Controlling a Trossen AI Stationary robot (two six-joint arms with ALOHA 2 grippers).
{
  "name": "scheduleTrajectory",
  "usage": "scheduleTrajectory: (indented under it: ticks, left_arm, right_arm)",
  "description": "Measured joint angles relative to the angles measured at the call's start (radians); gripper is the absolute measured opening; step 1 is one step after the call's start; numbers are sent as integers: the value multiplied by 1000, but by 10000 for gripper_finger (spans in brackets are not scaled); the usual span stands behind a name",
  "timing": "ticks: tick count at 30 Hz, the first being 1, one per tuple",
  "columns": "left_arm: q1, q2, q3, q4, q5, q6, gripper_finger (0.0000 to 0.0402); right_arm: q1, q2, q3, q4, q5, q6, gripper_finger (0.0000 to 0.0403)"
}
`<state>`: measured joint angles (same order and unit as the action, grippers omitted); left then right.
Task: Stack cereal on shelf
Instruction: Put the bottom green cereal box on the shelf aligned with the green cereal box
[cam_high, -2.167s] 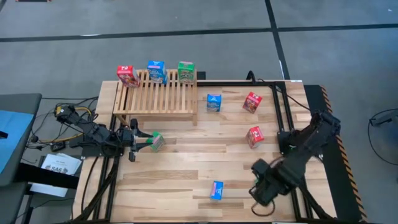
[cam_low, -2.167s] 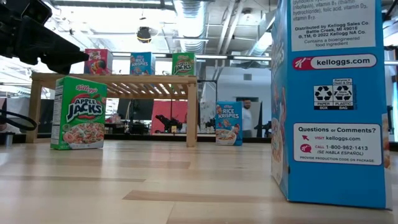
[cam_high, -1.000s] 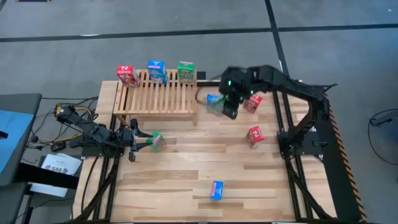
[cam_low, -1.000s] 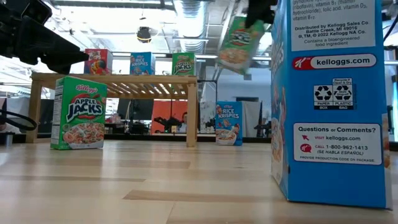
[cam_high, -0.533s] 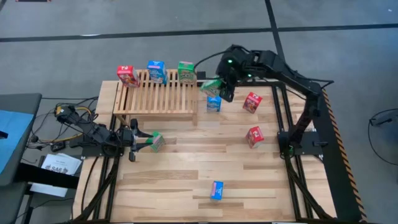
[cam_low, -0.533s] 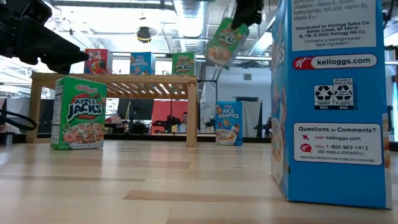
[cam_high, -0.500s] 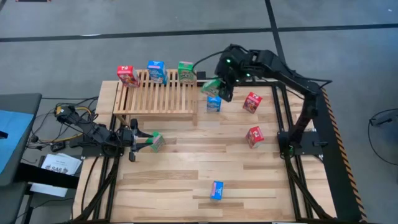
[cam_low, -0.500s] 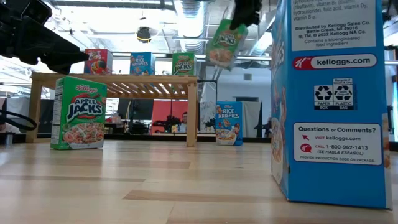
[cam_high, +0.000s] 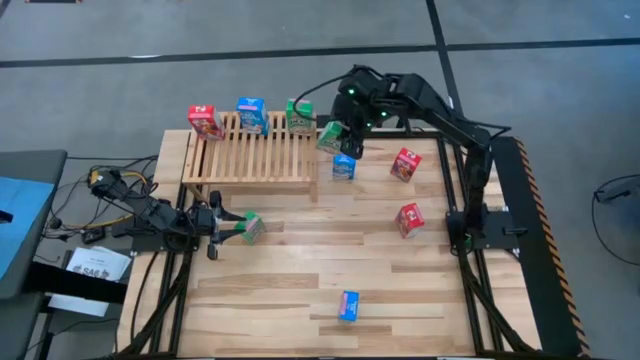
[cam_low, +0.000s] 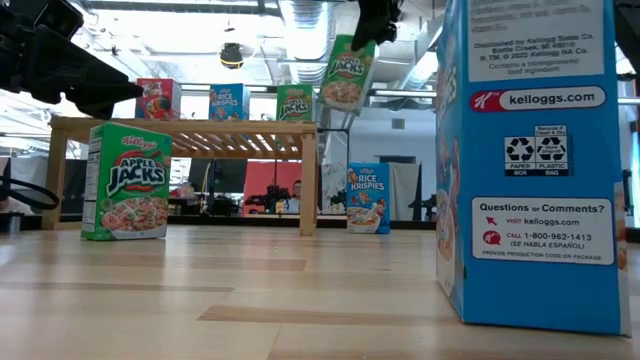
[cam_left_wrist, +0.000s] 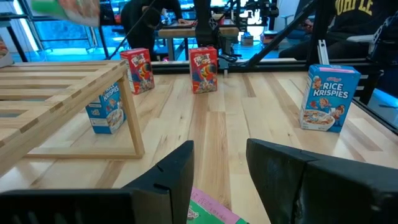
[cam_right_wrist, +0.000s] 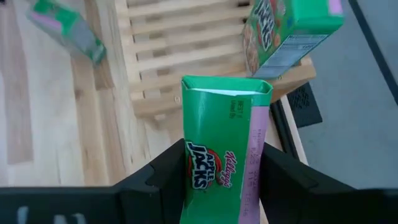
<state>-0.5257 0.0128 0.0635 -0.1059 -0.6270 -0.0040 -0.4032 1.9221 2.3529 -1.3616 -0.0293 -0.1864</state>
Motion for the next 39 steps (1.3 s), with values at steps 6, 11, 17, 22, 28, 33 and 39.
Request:
scheduleTrajectory:
  ticks: [6, 11, 17, 22, 28, 33, 39]
  left_arm:
    - [0, 0, 0, 0, -1, 0, 138]
    - [0, 0, 0, 0, -1, 0, 138]
    - [0, 0, 0, 0, -1, 0, 138]
    - [0, 0, 0, 0, -1, 0, 138]
    - [0, 0, 0, 0, -1, 0, 138]
    - [0, 0, 0, 0, -1, 0, 138]
    - [0, 0, 0, 0, -1, 0, 138]
  right_arm:
    - [20, -2, -2, 79, 1, -33, 194]
    - [30, 3, -2, 118, 1, -64, 194]
    - [49, 43, -1, 175, -3, -94, 194]
    - [48, 72, -2, 220, 2, -139, 194]
    - [46, 94, -1, 251, -2, -184, 194]
    - [41, 95, -3, 252, -17, -225, 194]
    - [42, 95, -3, 266, -27, -262, 194]
